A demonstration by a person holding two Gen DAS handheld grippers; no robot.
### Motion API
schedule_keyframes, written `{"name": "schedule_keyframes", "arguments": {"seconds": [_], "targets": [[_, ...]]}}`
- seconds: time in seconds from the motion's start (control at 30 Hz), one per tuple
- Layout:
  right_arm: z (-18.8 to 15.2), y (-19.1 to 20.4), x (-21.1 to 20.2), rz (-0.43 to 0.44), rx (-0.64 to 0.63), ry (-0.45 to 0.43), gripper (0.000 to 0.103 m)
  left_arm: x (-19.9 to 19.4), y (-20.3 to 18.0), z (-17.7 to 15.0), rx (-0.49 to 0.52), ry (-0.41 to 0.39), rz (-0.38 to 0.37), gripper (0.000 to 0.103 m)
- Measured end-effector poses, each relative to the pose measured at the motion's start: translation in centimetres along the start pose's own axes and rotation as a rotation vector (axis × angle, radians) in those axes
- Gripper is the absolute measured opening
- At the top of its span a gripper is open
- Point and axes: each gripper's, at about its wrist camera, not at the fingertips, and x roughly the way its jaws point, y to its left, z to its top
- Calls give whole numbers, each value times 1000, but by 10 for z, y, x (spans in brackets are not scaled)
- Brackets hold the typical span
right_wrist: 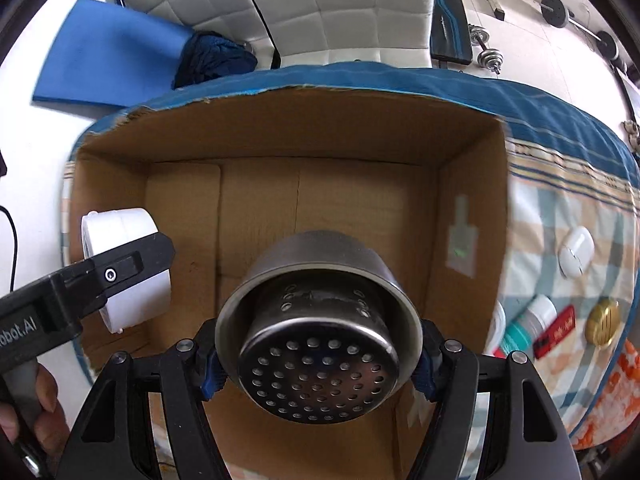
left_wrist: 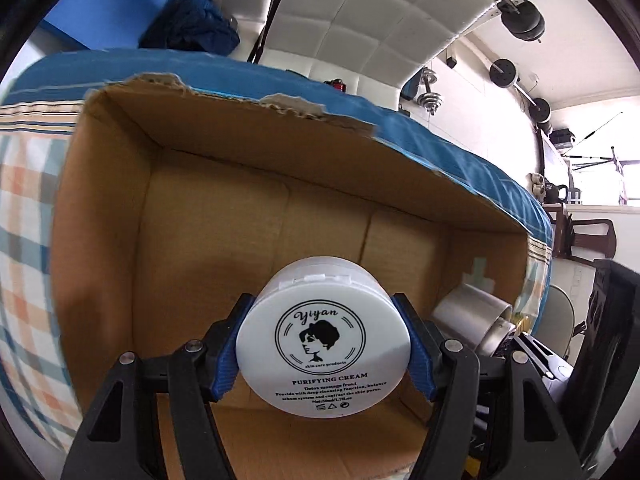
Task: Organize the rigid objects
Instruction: 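Carry the cream jar and mesh tin into the box and release both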
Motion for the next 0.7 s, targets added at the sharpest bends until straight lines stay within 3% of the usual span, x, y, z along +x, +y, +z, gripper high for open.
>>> {"name": "schedule_keyframes", "arguments": {"seconds": [0.27, 0.37, 0.7], "targets": [[24, -10, 38, -1, 38, 26, 73, 46, 11, 21, -36, 90, -74, 66], [29, -17, 44, 18, 69, 28, 74, 53, 8, 23, -32, 103, -65, 66], [37, -18, 41, -27, 85, 50, 79, 36, 4, 14, -23, 90, -42, 78]]}}
